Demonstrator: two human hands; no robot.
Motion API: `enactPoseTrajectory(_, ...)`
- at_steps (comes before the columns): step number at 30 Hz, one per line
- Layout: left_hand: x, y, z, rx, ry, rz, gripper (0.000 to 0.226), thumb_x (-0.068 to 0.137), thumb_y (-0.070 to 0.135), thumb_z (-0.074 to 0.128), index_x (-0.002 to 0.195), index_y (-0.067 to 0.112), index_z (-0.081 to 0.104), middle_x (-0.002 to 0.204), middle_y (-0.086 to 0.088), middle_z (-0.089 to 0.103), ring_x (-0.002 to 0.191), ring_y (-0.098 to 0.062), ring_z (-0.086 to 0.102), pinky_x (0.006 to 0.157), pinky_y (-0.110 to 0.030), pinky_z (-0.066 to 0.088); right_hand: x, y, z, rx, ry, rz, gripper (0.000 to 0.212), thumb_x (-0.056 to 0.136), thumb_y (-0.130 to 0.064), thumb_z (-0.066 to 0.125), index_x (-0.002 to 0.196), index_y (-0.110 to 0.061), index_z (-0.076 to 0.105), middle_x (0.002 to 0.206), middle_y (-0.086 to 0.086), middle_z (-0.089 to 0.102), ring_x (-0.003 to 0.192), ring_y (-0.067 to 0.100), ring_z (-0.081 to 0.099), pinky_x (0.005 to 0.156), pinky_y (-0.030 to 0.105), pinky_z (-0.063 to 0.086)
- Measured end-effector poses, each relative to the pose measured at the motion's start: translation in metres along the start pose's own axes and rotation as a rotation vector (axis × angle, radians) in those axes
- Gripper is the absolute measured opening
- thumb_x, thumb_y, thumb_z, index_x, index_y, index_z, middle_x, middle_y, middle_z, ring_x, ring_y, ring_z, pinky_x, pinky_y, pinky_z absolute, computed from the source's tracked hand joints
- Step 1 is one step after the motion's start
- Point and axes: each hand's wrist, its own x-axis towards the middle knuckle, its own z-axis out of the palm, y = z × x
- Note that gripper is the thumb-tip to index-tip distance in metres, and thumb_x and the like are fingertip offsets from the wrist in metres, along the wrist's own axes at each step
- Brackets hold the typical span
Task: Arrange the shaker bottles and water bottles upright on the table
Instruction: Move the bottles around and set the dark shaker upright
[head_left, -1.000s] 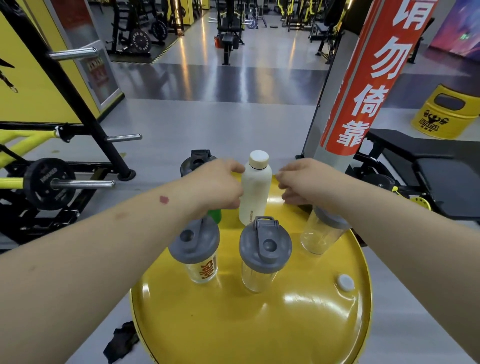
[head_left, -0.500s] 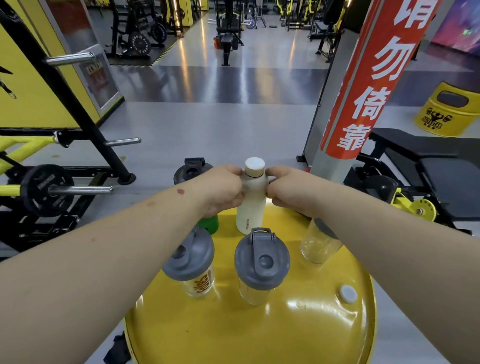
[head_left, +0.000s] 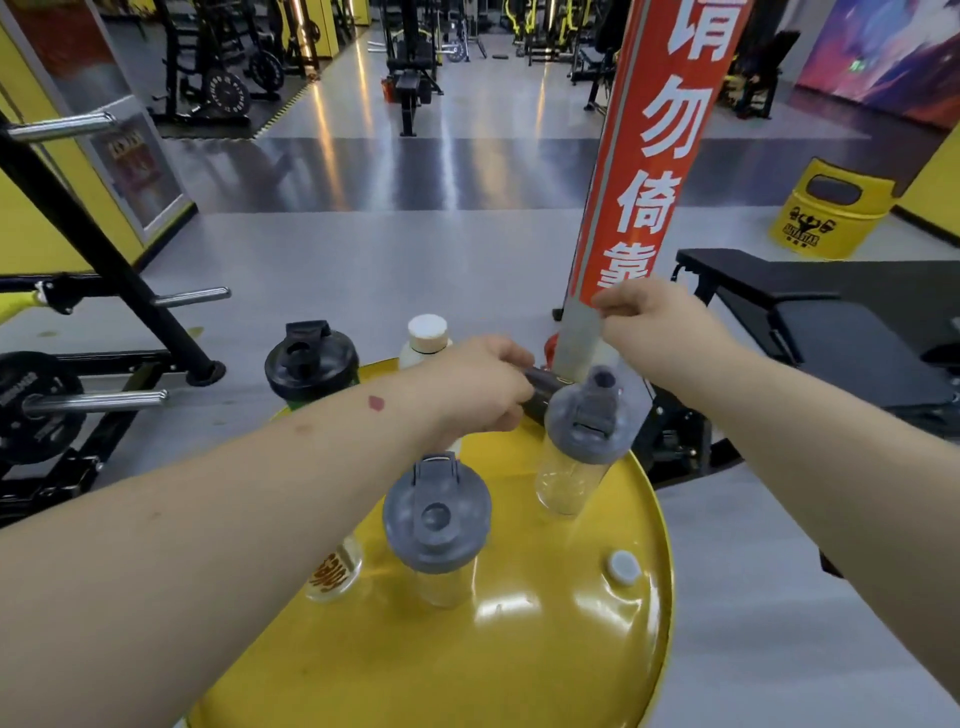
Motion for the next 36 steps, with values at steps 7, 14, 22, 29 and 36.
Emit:
enactPoseTrajectory(7, 0.009, 0.018, 0.032, -0.086, -0.121, -0.152, 0.046, 0.095, 0.004, 0.059, 0.138, 0.022, 0.059, 0.136, -0.004, 0.056, 0.111, -0.026, 0.063, 0.095, -0.038, 0.059, -0.017, 0.049, 0.003, 0.222, -0.271, 0.317, 0.026, 0.104, -0.028, 0.056, 0.126, -0.019, 0.066, 0.12, 0.013, 0.071, 0.105, 0.028, 0.07, 0.09, 0.04, 0.061)
enactPoseTrajectory(14, 0.011, 0.026, 0.047, -0.085, -0.033, -0.224, 0.03, 0.094, -0.01, 0.05, 0.113, 0.008, 0.064, 0.111, -0.011, 0.057, 0.098, -0.023, 0.059, 0.102, -0.043, 0.055, -0.024, 0.058, 0.005, 0.338, -0.461, 0.356, 0.025, 0.099, -0.025, 0.063, 0.124, -0.02, 0.066, 0.114, 0.029, 0.073, 0.104, 0.043, 0.077, 0.089, 0.047, 0.065)
enactPoseTrajectory(22, 0.015, 0.012, 0.039, 0.041, 0.027, -0.261, 0.019, 0.091, 0.007, 0.057, 0.105, 0.003, 0.07, 0.114, -0.016, 0.072, 0.108, -0.035, 0.068, 0.091, -0.039, 0.056, -0.025, 0.049, 0.003, 0.142, -0.686, 0.3, 0.053, 0.095, -0.042, 0.071, 0.142, -0.023, 0.057, 0.149, 0.021, 0.059, 0.13, 0.043, 0.063, 0.106, 0.049, 0.056)
enactPoseTrajectory(29, 0.007, 0.015, 0.037, -0.196, -0.098, -0.335, 0.038, 0.094, -0.007, 0.043, 0.128, -0.005, 0.06, 0.107, -0.017, 0.062, 0.091, -0.033, 0.063, 0.079, -0.037, 0.058, -0.024, 0.045, 0.011, 0.205, -0.597, 0.267, 0.034, 0.098, -0.031, 0.069, 0.127, -0.014, 0.066, 0.111, 0.008, 0.075, 0.097, 0.025, 0.078, 0.088, 0.039, 0.066)
enactPoseTrajectory(36, 0.003, 0.013, 0.037, 0.004, -0.194, -0.25, 0.039, 0.087, 0.002, 0.073, 0.123, 0.015, 0.066, 0.114, -0.018, 0.07, 0.1, -0.036, 0.073, 0.089, -0.043, 0.062, -0.028, 0.053, 0.009, 0.189, -0.551, 0.284, 0.045, 0.099, -0.045, 0.067, 0.131, -0.013, 0.064, 0.118, 0.009, 0.072, 0.086, 0.028, 0.082, 0.079, 0.04, 0.068)
